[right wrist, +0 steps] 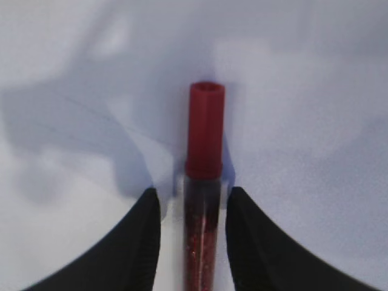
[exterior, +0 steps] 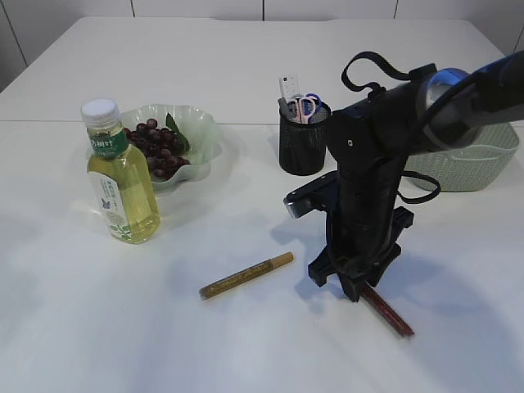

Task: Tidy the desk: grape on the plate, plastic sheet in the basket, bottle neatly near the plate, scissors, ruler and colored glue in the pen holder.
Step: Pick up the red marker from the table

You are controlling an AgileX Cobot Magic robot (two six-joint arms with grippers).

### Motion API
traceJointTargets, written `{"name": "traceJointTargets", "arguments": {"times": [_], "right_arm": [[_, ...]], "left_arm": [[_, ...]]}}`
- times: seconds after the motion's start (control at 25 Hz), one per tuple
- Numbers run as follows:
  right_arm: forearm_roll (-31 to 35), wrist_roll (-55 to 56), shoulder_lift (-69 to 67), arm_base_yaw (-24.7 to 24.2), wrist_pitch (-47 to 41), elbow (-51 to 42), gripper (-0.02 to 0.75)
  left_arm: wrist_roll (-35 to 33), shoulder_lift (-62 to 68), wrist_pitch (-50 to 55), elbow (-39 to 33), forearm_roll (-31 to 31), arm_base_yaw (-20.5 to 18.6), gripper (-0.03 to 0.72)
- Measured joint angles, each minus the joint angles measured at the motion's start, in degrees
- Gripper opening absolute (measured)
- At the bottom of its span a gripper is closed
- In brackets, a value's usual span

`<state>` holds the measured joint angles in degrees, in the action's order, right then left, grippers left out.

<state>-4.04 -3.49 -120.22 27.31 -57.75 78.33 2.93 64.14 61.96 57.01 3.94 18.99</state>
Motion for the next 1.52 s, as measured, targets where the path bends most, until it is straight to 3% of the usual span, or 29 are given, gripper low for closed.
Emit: {"name": "traceJointTargets", "arguments": {"times": [0.28, 0.52, 0.92, 1.16, 1.52], "right_arm": [[0.00, 0.00, 0.00, 0.00, 0.37, 0.00, 0.296], [0.10, 0.00, 0.00, 0.00, 0.48, 0.00, 0.228], [0.10, 0.00, -0.13, 0.00, 0.70, 0.00, 0.216], [0.44, 0.10, -0.46, 0.00, 0.70, 0.12, 0.160], [2.31, 0.24, -0.60, 0.00, -1.32, 2.44, 0.153]], "left_arm": [[0.00, 0.00, 0.00, 0.00, 0.12, 0.00, 0.434], [0.00, 0.00, 0.00, 0.00, 0.21, 0.00, 0.434], [0.00, 0.00, 0.00, 0.00, 0.21, 0.00, 0.434], [0.00, 0.00, 0.00, 0.00, 0.21, 0.00, 0.434], [0.00, 0.00, 0.00, 0.00, 0.25, 0.00, 0.434]]}}
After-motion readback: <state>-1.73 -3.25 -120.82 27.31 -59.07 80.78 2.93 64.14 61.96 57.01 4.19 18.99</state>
